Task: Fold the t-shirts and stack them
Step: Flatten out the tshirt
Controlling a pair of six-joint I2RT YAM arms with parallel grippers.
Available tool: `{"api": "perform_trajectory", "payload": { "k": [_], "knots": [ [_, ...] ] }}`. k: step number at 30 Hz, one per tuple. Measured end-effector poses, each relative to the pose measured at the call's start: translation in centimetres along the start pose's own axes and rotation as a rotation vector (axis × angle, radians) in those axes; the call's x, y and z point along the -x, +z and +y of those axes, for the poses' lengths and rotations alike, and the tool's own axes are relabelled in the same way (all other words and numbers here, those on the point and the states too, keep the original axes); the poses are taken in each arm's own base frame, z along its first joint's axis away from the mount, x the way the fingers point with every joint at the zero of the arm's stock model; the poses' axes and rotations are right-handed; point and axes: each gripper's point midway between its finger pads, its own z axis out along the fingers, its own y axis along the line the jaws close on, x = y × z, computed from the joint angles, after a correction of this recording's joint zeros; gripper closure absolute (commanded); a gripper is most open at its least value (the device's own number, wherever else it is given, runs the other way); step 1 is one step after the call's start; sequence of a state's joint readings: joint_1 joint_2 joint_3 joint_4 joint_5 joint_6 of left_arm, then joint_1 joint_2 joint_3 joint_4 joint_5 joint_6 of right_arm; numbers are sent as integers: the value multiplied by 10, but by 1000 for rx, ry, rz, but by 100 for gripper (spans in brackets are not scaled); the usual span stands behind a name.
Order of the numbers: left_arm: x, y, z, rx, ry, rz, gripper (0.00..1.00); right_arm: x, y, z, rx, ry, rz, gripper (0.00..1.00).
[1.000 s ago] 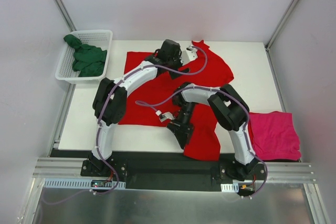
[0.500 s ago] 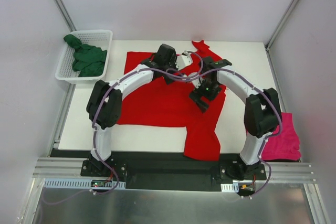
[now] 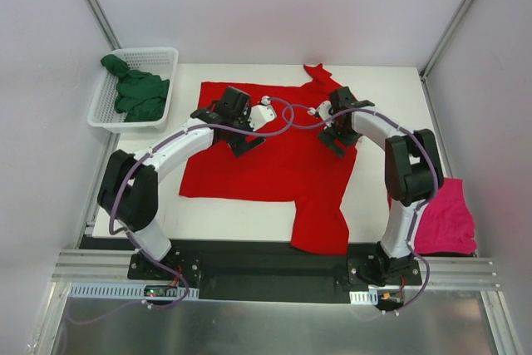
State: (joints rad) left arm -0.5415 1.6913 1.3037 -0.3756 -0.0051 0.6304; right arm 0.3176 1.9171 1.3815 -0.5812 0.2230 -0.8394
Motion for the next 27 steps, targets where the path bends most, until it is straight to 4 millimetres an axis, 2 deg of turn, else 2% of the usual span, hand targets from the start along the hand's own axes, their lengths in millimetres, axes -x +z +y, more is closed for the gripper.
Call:
{"api": "perform_trajectory", "payload": {
  "k": [4,11,17,27],
  "knots": [
    [-20,-11,-5,-14,-33,46,1,-4,16,-3,-6,0,31,0],
    [-43,-14,-11,-32,-75,108,1,-2,20,-13,-28,-20,57,0],
    [-46,-15,-13,-36,-76,117,1,-11,21,-27,-83,-48,105,0],
    [-46,-15,-12,-33,-82,120,1,-38,25,-65,-203,-76,220,0]
  ]
}}
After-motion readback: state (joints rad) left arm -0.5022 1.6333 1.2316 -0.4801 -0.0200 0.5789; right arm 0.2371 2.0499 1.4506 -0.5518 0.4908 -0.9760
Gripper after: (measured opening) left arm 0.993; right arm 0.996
